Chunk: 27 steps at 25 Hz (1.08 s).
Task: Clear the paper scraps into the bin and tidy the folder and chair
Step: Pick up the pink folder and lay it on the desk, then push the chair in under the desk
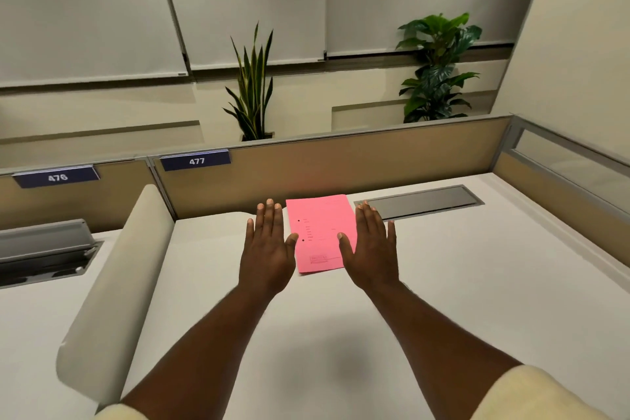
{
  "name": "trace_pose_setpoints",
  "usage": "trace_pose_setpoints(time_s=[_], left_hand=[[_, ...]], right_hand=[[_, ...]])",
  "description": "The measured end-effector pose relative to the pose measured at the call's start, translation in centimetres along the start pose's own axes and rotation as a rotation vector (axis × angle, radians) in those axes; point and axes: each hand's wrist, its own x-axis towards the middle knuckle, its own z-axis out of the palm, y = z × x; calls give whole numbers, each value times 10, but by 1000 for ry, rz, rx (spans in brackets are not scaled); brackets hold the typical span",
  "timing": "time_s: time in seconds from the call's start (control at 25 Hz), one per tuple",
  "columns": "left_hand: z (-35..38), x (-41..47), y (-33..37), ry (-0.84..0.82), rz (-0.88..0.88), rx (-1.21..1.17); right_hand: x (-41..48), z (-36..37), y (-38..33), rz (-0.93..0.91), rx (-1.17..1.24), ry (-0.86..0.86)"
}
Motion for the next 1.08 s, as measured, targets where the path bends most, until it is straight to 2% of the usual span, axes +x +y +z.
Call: trace_pose_setpoints(time_s=[0.28,0.6,1.08], left_hand=[[-12,-31,41,-13,129,9],[0,-73,134,-66,308,-98],[12,-216,274,-195,579,-171]], right_hand=[[-54,-54,19,123,-42,54],[-129,-129,88,318,-135,122],[-320,-246,168,570,-323,154]])
